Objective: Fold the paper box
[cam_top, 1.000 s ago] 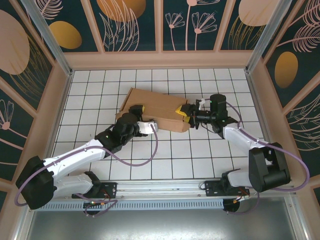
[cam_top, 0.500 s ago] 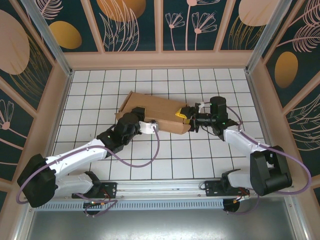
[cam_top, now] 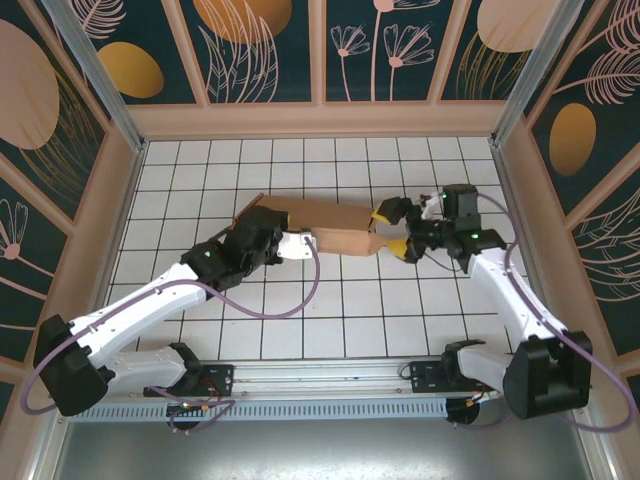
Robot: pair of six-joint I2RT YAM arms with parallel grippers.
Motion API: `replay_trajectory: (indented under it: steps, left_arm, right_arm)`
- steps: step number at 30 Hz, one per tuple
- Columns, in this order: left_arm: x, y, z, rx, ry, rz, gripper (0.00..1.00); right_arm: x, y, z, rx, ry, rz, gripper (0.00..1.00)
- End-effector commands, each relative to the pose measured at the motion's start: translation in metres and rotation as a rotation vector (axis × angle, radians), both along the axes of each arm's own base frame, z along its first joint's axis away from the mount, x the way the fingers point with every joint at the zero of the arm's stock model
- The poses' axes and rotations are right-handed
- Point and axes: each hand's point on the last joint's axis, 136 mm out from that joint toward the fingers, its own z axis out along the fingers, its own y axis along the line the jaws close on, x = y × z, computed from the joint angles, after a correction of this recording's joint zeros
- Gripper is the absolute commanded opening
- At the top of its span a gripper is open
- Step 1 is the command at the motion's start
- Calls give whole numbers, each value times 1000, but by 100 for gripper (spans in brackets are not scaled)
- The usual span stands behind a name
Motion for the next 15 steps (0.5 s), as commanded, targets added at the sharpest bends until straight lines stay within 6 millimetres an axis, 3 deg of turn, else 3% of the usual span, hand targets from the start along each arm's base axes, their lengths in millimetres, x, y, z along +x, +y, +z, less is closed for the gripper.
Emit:
replay_trajectory:
  steps: [1,5,10,15]
  left_arm:
    - [-23,3,-3,-62,219,53,40]
    - [-43,0,-9,-82,386,78,38]
    - [-62,-6,-25,-64,567,104,36]
    - [-70,-17,-35,-46,683,135,32]
  right_arm:
    - [-20,-53,-18,-360,15,-99,99]
    - [-25,-84,-14,-509,-50,-194,99]
    - [-21,-81,12,-456,-223,-215,99]
    - [-9,-90,23,-585,-253,-184,95]
